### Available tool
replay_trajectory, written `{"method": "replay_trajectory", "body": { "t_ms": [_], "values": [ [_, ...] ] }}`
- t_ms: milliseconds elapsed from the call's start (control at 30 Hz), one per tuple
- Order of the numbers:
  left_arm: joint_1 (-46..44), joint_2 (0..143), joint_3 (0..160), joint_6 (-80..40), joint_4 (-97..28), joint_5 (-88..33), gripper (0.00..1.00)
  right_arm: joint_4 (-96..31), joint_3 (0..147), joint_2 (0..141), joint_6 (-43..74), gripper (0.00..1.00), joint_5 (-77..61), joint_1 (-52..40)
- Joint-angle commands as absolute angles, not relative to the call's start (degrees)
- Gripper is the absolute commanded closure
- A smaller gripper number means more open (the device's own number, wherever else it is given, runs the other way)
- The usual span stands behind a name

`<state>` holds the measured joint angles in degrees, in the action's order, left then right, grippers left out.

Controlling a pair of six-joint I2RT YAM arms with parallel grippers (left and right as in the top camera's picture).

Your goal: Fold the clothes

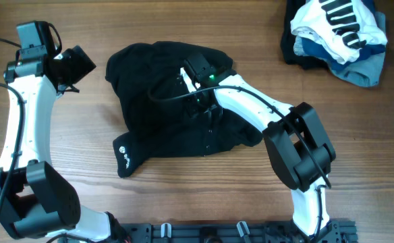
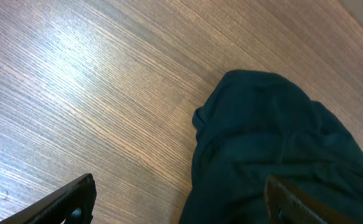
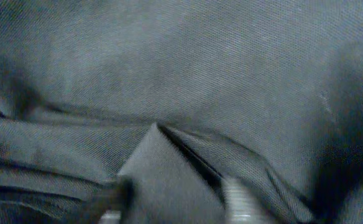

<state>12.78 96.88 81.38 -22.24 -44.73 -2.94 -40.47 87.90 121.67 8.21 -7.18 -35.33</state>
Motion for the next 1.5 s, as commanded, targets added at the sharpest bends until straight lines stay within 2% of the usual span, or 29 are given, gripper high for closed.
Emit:
{"method": "replay_trajectory", "body": {
  "t_ms": [0,100,200,267,367,433,467,500,533,567,600,667,767,900,1067,1100,1200,1233,1267,1300,1467],
  "values": [
    [12.9,96.7,82.0,-22.9,-43.9,-3.6,0.16,-43.0,88.5,120.3,13.8,0.96,-5.5,-35.4],
    [12.9,96.8,82.0,-22.9,-43.6,-3.5,0.18,-49.4,88.5,113.4,15.5,0.96,-5.5,-35.4],
    [12.9,96.8,82.0,-22.7,-43.6,-3.2,0.18,-65.5,88.5,105.7,17.2,0.96,-6.5,-35.6],
    [12.9,96.8,82.0,-22.7,-43.6,-3.2,0.18,-73.3,88.3,105.5,18.2,0.96,-7.2,-37.0],
    [12.9,96.8,82.0,-22.7,-43.9,-3.2,0.18,-75.7,82.9,105.5,19.6,0.96,-12.1,-42.5],
    [12.9,96.8,82.0,-22.7,-44.3,-3.2,0.18,-75.7,76.8,105.5,25.7,0.96,-12.3,-48.6],
    [12.9,96.8,82.0,-22.4,-44.4,-3.2,0.18,-75.9,74.6,105.5,28.5,0.92,-12.4,-51.1],
    [12.9,96.8,82.0,-21.7,-44.3,-3.2,0.18,-76.1,73.7,105.4,29.8,0.82,-12.3,-52.4],
    [12.9,96.8,82.0,-20.9,-44.3,-3.1,0.18,-76.1,73.3,105.0,30.2,0.63,-12.3,-53.2],
    [12.9,96.8,82.0,-19.8,-44.3,-3.2,0.18,-75.0,73.6,103.0,30.3,0.27,-12.3,-52.9],
    [12.9,97.1,82.0,-19.7,-44.1,-3.0,0.18,-74.0,74.1,100.9,30.5,0.14,-12.1,-52.1],
    [12.9,98.1,82.0,-19.7,-43.1,-3.0,0.18,-71.4,75.4,96.1,30.6,0.09,-10.6,-49.2],
    [12.2,102.5,82.0,-17.3,-39.2,-4.9,0.18,-65.6,76.0,88.1,27.0,0.09,-10.0,-41.0],
    [9.4,112.2,82.0,-14.9,-32.2,-7.3,0.19,-64.3,76.0,86.8,21.0,0.09,-10.5,-34.0],
    [6.8,120.4,82.0,-15.2,-26.2,-7.3,0.33,-61.9,76.0,86.8,21.0,0.11,-10.3,-33.8],
    [6.4,121.4,82.0,-15.4,-25.8,-7.2,0.37,-61.7,76.0,86.8,21.0,0.12,-10.3,-33.8],
    [6.0,123.6,82.0,-15.4,-25.3,-7.1,0.55,-60.6,75.9,86.8,21.0,0.17,-9.7,-33.8],
    [6.0,123.9,82.0,-15.4,-25.2,-6.3,0.66,-60.3,75.9,86.8,21.1,0.18,-8.8,-33.8],
    [6.2,124.0,82.0,-15.4,-25.5,-4.3,0.84,-59.9,75.8,86.8,21.6,0.20,-7.1,-33.8],
    [6.4,123.9,82.0,-15.4,-26.0,-2.4,0.96,-59.5,75.7,86.9,22.5,0.21,-5.7,-33.8],
    [15.0,117.7,88.5,-15.9,-39.1,1.1,0.96,-56.7,75.7,91.9,22.5,0.23,-4.1,-32.4]
  ]
}}
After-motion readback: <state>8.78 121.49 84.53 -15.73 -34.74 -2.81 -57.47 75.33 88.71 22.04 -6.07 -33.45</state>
